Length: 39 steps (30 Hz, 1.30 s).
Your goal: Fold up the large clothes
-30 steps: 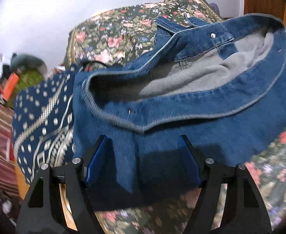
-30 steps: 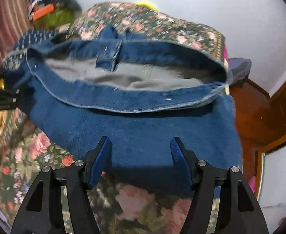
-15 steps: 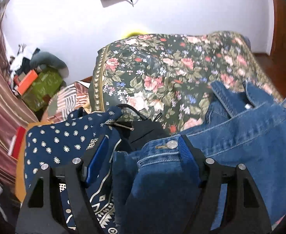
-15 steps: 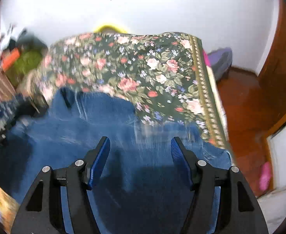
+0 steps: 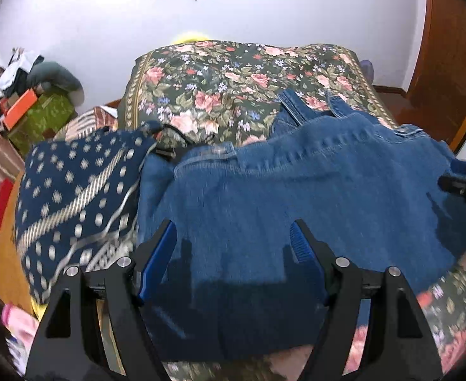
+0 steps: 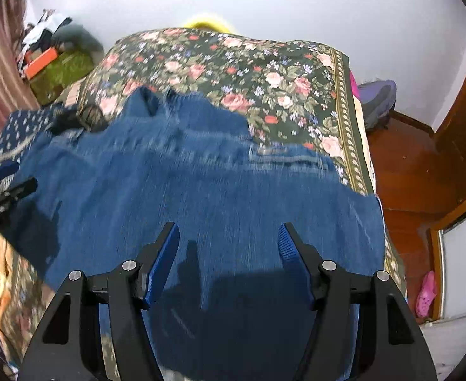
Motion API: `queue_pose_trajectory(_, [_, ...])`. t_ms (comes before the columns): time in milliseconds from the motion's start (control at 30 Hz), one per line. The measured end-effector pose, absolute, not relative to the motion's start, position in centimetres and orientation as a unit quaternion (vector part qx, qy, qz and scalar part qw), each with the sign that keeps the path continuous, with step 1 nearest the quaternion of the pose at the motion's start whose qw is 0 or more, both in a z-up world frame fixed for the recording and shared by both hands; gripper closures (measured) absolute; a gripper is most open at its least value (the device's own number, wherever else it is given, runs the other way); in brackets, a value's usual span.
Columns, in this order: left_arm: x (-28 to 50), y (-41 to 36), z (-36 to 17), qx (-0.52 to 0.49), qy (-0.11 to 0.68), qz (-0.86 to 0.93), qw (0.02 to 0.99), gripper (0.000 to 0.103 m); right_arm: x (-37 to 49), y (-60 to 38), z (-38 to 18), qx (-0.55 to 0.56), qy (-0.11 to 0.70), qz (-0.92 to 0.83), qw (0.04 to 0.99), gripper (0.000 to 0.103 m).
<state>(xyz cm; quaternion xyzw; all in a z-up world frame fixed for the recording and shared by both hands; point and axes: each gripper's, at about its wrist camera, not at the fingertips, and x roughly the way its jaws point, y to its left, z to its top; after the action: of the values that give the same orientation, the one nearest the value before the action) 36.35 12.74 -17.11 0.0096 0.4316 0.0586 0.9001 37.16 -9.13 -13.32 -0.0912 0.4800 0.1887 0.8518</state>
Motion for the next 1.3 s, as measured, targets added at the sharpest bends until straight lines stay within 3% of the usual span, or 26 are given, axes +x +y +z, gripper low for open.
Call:
queue_pose_trajectory(300, [30.3,17.0,-17.1,-0.081,0.424,0.119,0.894,0.022,33.3,-10.8,-14.7,-0.116,0.488,0.179,0.847,0.041])
queue_pose_trajectory(567, [26.6,20.8,-20.8,-0.193,0.435,0.153,0.866,0.022,32.2,-12.8,-15.0,-0.097,0.493,0.156,0.85,0.032])
queue_pose_trajectory(1100, [32.1,21.5,-26.6,-0.384,0.425,0.073,0.816,0.022,32.2,-12.8,-15.7,-0.086,0.483,0.153,0.858,0.022])
queue_pose_trajectory(1267, [33.0,21.0,-25.6,-0.395,0.41,0.07,0.819,0.044,32.4,-12.4,-15.4,-0.097,0.49,0.147,0.854,0.022])
queue_pose_trajectory(1300, [32.9,20.8,-25.2,-0.39,0.407,0.073,0.823,0.054,32.4,-12.3,-15.3,-0.099,0.491,0.146,0.853,0.022])
